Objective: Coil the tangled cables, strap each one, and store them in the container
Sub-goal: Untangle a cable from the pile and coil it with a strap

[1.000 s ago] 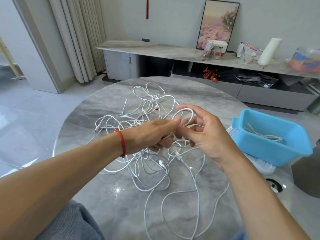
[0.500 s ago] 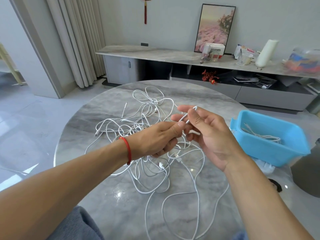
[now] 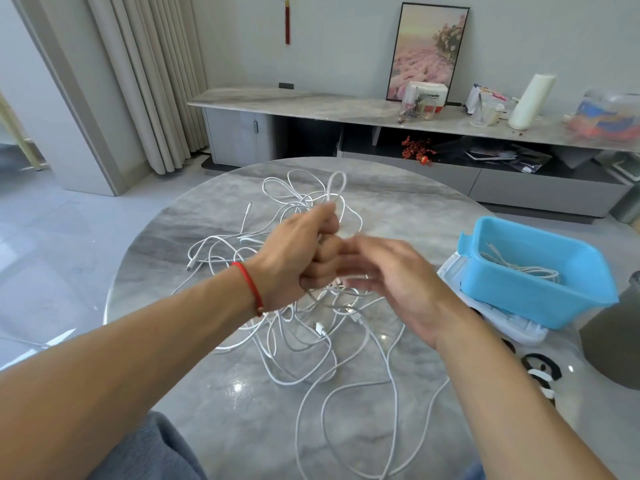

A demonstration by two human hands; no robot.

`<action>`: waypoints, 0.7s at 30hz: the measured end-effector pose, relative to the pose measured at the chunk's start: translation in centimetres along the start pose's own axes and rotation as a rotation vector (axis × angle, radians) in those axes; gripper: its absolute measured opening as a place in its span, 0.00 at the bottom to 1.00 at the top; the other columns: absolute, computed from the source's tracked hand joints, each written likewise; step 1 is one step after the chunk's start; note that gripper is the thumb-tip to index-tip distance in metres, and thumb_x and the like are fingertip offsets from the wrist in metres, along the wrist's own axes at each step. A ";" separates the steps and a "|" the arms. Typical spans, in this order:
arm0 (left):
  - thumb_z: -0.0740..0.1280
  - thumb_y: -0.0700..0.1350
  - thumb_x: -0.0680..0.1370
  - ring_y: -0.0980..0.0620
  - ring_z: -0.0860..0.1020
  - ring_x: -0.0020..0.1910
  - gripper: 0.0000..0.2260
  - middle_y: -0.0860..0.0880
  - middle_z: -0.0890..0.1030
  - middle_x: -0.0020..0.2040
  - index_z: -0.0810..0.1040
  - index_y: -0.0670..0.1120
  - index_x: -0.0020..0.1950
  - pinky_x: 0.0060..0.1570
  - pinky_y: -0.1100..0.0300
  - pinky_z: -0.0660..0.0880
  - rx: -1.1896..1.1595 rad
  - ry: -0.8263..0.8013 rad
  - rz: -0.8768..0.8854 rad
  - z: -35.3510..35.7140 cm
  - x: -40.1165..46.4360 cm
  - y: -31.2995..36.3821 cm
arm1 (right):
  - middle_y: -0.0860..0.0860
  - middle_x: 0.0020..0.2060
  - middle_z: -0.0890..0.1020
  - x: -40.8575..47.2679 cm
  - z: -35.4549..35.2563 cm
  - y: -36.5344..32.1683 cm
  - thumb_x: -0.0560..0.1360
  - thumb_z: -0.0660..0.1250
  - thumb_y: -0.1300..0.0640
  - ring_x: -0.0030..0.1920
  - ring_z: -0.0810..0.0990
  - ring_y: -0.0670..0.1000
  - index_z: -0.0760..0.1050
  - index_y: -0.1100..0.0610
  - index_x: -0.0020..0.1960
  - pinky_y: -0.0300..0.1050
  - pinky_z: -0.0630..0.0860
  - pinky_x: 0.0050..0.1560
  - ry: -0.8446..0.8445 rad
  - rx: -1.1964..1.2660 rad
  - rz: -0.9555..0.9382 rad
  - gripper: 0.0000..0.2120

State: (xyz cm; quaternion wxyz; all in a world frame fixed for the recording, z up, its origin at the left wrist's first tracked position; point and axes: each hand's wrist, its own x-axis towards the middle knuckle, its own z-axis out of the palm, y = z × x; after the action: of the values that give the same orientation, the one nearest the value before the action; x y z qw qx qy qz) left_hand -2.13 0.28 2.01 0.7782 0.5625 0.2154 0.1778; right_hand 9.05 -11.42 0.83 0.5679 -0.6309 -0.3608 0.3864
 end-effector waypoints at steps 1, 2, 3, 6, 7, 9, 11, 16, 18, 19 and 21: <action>0.56 0.53 0.84 0.53 0.50 0.22 0.19 0.52 0.54 0.25 0.59 0.51 0.33 0.24 0.64 0.49 -0.068 0.015 -0.005 -0.3 0.2 0.3 | 0.56 0.52 0.88 -0.3 0.3 0.2 0.86 0.58 0.54 0.57 0.85 0.54 0.82 0.61 0.57 0.58 0.75 0.68 -0.103 -0.115 0.006 0.16; 0.57 0.53 0.83 0.53 0.50 0.23 0.19 0.52 0.53 0.25 0.58 0.52 0.34 0.23 0.63 0.48 -0.117 0.033 -0.005 -0.6 0.4 0.7 | 0.54 0.51 0.88 -0.5 0.7 0.3 0.86 0.59 0.55 0.58 0.85 0.51 0.83 0.58 0.55 0.53 0.75 0.69 -0.204 -0.209 0.008 0.14; 0.56 0.52 0.83 0.53 0.50 0.23 0.18 0.52 0.53 0.26 0.57 0.52 0.35 0.23 0.63 0.49 -0.154 0.054 -0.002 -0.9 0.5 0.9 | 0.52 0.51 0.88 -0.6 1.0 0.5 0.85 0.61 0.55 0.57 0.85 0.48 0.83 0.56 0.53 0.49 0.75 0.68 -0.284 -0.290 0.009 0.12; 0.56 0.51 0.83 0.52 0.51 0.23 0.17 0.51 0.53 0.26 0.55 0.52 0.36 0.22 0.63 0.52 -0.128 0.098 0.000 -1.8 0.7 1.1 | 0.47 0.39 0.87 -0.5 1.4 1.0 0.83 0.66 0.52 0.44 0.85 0.46 0.82 0.52 0.50 0.43 0.78 0.50 -0.309 -0.543 -0.025 0.08; 0.56 0.51 0.83 0.52 0.52 0.23 0.18 0.51 0.53 0.26 0.56 0.52 0.35 0.23 0.63 0.53 -0.073 0.108 -0.015 -2.0 0.7 0.9 | 0.45 0.34 0.84 -0.4 1.2 1.1 0.82 0.67 0.52 0.38 0.83 0.43 0.83 0.51 0.48 0.40 0.75 0.43 -0.239 -0.654 -0.073 0.07; 0.56 0.49 0.84 0.51 0.54 0.25 0.18 0.50 0.54 0.26 0.59 0.51 0.34 0.25 0.61 0.57 0.033 0.109 -0.054 -2.3 0.7 0.5 | 0.43 0.31 0.81 -0.2 0.4 1.0 0.80 0.69 0.51 0.36 0.79 0.42 0.84 0.51 0.45 0.38 0.69 0.37 -0.083 -0.866 -0.190 0.07; 0.57 0.48 0.84 0.49 0.59 0.27 0.18 0.50 0.57 0.26 0.62 0.49 0.34 0.30 0.58 0.63 0.116 0.108 -0.075 -2.2 0.6 0.0 | 0.44 0.35 0.83 -0.2 -0.2 0.8 0.79 0.70 0.49 0.41 0.79 0.43 0.84 0.51 0.46 0.41 0.71 0.40 -0.008 -0.914 -0.244 0.08; 0.60 0.50 0.83 0.50 0.71 0.32 0.14 0.47 0.70 0.33 0.70 0.47 0.39 0.37 0.53 0.73 0.231 0.037 -0.168 -1.7 0.4 -0.7 | 0.45 0.43 0.85 -0.8 0.5 0.3 0.80 0.69 0.47 0.48 0.81 0.50 0.84 0.49 0.50 0.52 0.76 0.49 -0.029 -1.019 -0.297 0.08; 0.61 0.50 0.83 0.50 0.73 0.35 0.13 0.46 0.73 0.36 0.73 0.45 0.42 0.36 0.53 0.76 0.292 -0.012 -0.188 -1.4 0.3 -1.1 | 0.46 0.46 0.85 -1.0 1.0 0.1 0.80 0.69 0.46 0.51 0.81 0.51 0.84 0.49 0.51 0.52 0.76 0.50 0.004 -1.065 -0.323 0.08; 0.60 0.49 0.83 0.49 0.74 0.36 0.13 0.46 0.75 0.36 0.74 0.44 0.42 0.35 0.52 0.77 0.307 -0.034 -0.200 -1.3 0.2 -1.2 | 0.46 0.46 0.85 -1.0 1.1 0.0 0.79 0.69 0.46 0.51 0.81 0.51 0.84 0.48 0.50 0.52 0.75 0.50 0.032 -1.067 -0.335 0.08; 0.58 0.46 0.84 0.48 0.74 0.33 0.15 0.46 0.76 0.35 0.76 0.41 0.41 0.31 0.55 0.74 0.298 -0.087 -0.216 -1.3 0.1 -1.4 | 0.45 0.46 0.85 -1.0 1.2 -0.1 0.78 0.70 0.45 0.51 0.81 0.50 0.84 0.47 0.48 0.51 0.76 0.50 0.075 -1.052 -0.353 0.07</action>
State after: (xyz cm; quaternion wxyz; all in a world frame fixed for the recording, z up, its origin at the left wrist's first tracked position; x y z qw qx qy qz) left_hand -2.72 0.91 0.33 0.7093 0.6523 0.2649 0.0350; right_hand 7.55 -11.81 0.97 0.2449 -0.7726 -0.5850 0.0304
